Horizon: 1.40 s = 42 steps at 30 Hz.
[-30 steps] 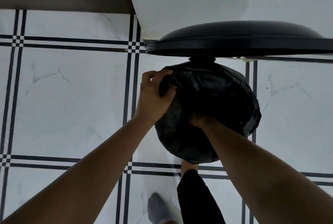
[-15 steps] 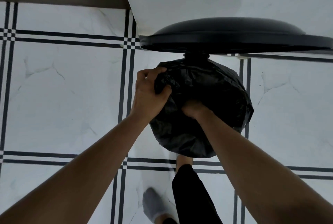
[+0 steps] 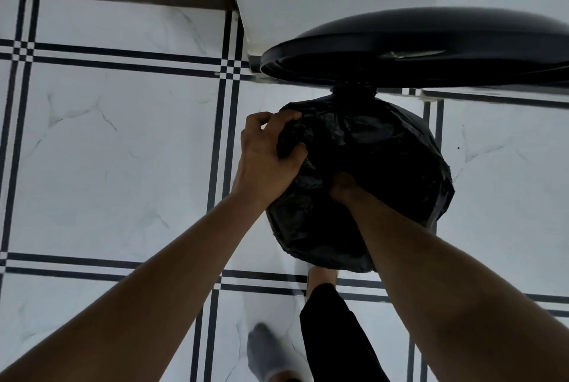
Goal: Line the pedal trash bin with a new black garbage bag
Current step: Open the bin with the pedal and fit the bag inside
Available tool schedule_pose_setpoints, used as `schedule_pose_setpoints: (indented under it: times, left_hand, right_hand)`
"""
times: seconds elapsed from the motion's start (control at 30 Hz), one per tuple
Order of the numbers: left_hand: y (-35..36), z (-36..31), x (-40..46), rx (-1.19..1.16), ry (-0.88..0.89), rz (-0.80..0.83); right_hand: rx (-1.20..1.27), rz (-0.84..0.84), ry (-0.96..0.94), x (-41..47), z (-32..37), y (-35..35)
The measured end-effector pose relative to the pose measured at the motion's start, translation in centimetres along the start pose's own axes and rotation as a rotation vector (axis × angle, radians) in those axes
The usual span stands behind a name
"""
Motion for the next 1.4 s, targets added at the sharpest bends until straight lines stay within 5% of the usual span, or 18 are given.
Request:
schedule_pose_setpoints:
  times: [0.17,0.3,0.37,0.53,0.7,1.13,1.4]
  left_hand:
    - [-0.7,-1.8,-0.7,0.121,0.025,-0.012]
    - [-1.2,-3.2,-1.0,0.306,0.121,-0.068]
    - [-1.3,-3.9,-0.4,0.408,0.211,-0.070]
    - [-1.3,-4.0,3.2,0.489,0.180,0.132]
    - [-1.6,-2.8,4.8,0.334,0.021,0.329]
    - [-3.1,0.8,1.6,-0.406,-0.521,0.253]
    - [-2.7,1.0,-0.4,-0.328,-0.369,0.142]
  right_hand:
    - [0.162,-0.190,-0.145,-6.1,-1.2,-0.1]
    - [0.164,-1.025,-0.396,-13.7,-3.3,-0.8]
    - [0.020,-1.202,-0.400,-14.5,-5.0,-1.9]
    - [0.028,-0.944,-0.330,-10.0,-9.2,-5.1]
    - [0.788,-0.631,-0.381,-8.8,-10.8,-7.8]
    - [1.479,-0.145,-0.371,-7.8,-12.3,-8.0]
    - [1.549,-0.270,-0.370,-6.6,-15.3,-6.5]
Point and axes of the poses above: each hand's wrist, its own x-axis towards the middle knuckle, its own y-axis out of the palm, z = x × y, the point moved 2 cm from there along x, towards the middle knuckle, and after that the axes turned 8 degrees about z, right-handed, at the moved point
